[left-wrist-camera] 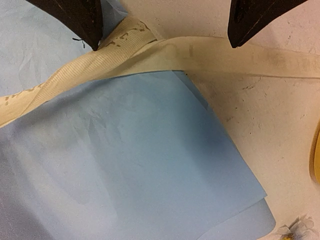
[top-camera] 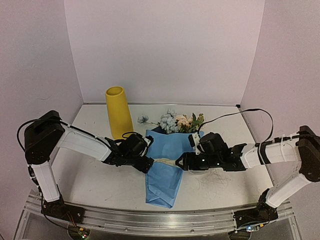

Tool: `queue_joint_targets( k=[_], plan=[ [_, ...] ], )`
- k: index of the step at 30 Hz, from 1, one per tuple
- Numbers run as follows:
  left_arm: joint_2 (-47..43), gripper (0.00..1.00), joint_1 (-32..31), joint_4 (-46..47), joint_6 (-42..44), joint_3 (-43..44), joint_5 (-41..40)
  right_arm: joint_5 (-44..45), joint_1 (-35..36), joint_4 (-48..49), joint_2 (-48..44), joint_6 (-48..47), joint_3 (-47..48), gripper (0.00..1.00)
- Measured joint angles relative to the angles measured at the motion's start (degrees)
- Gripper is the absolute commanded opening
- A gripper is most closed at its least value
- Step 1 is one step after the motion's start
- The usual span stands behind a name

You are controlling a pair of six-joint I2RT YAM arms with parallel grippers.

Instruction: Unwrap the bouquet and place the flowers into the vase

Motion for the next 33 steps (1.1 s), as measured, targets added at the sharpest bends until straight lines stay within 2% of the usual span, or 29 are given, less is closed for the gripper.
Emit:
queue_joint_targets(
  k=[6,11,15,20,26,29,33],
  plan=[
    [-3.13,0.85,0.00,0.11,-1.11,-0.81,0.35,-0.04,-0.02,-3.89,0.44,-5.88,8.28,0.42],
    [-6.08,0.78,0.00,2.08,-1.36,-0.52,0.81,-0.04,-0.02,-6.40,5.20,-13.60,18.21,0.41],
    [-6.05,0.77,0.00,2.38,-1.49,-0.44,1.07,0.57,-0.02,-9.97,9.75,-16.79,20.98,0.41],
    [-6.05,0.70,0.02,2.49,-1.33,0.17,1.64,0.52,-0.02,-15.21,11.50,-18.82,20.87,0.36],
    [-6.05,0.70,0.39,2.47,-0.79,0.22,3.74,0.22,-0.02,-16.81,11.23,-19.87,18.88,0.43],
    [-5.73,0.69,0.39,2.47,-0.24,0.68,5.20,0.55,-0.02,-18.18,11.23,-19.96,18.14,0.43],
    [-5.22,0.69,0.39,2.49,0.04,1.77,6.40,1.07,-0.02,-19.17,11.23,-19.93,17.99,0.37]
  ],
)
